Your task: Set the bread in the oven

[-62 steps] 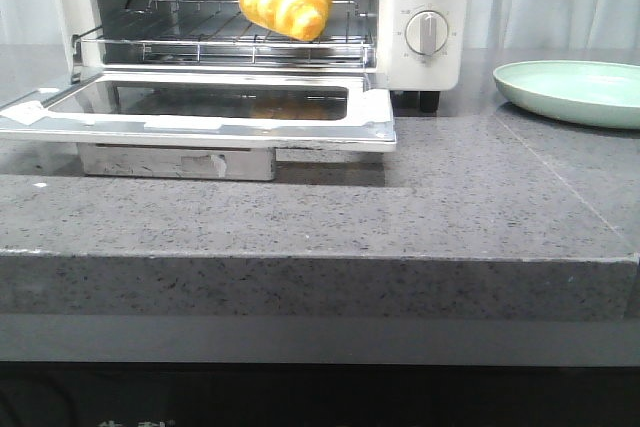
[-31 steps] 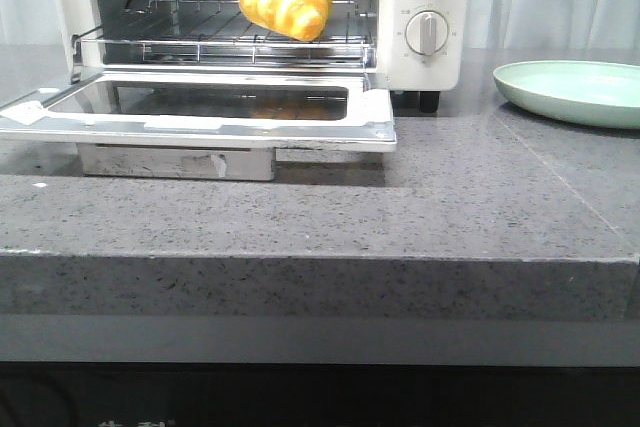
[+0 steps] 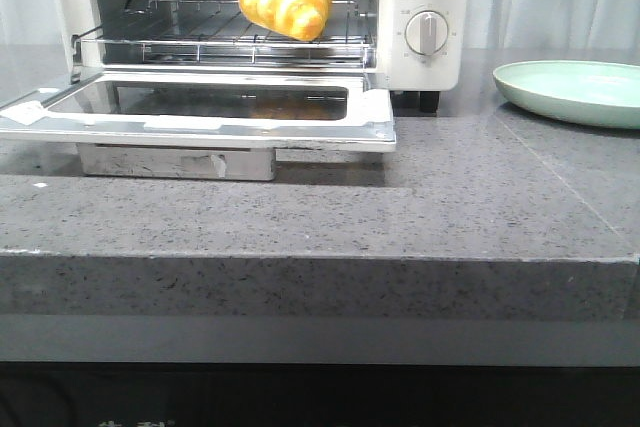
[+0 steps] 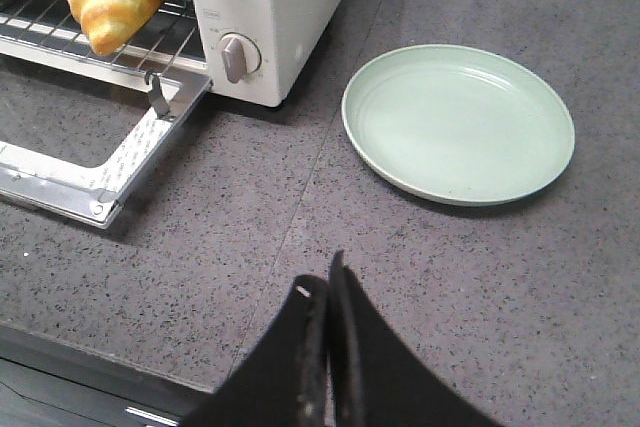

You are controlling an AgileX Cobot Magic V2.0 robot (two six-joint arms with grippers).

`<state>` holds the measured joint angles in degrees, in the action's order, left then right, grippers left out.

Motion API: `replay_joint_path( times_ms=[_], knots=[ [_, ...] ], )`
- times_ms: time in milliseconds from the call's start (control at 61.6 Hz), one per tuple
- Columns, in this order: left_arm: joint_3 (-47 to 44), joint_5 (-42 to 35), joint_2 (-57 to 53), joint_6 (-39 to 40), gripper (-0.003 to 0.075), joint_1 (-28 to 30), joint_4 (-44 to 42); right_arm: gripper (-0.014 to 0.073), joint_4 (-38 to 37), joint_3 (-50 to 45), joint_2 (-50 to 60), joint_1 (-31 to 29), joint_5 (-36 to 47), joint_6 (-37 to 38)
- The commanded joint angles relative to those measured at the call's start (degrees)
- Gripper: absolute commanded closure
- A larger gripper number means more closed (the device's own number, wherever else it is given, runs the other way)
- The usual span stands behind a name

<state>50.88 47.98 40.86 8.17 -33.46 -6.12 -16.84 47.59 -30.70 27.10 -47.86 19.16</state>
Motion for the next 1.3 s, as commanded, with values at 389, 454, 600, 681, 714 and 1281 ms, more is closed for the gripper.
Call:
replay_joint_path(
  times_ms=[389,454,600,681,714,1281],
  knots=[
    [1.05,-4.10,-0.40,0.44,0.0739,-0.17,0.01,0.0662,-1.76,1.33,-0.10,-0.45,3.57,-0.60],
    [-0.51,-4.37,-1.34,0.44,0.0739,0.53,0.05,0.0662,-1.76,1.33,-0.10,-0.45,3.62,-0.60],
    [-5.69,-6.21,-7.09,0.44,0.0739,5.77,2.03,0.0662,-1.76,1.33,-0.10,-0.45,3.63,-0.60],
    [-10.09,-9.14,-11.87,0.44,0.0739,10.76,6.82,0.0662,-1.76,1.33,-0.10,-0.45,3.63,-0.60],
    [-11.75,-10.58,-13.52,0.44,0.0739,12.41,7.94,0.0662,-1.76,1.33,-0.10,-0.45,3.63,-0.60],
    [-46.36,-40.69,-41.18,0.44,0.0739,28.39,20.53,0.0662,-1.76,1.33,-0.10,-0.45,3.63,-0.60]
  ],
)
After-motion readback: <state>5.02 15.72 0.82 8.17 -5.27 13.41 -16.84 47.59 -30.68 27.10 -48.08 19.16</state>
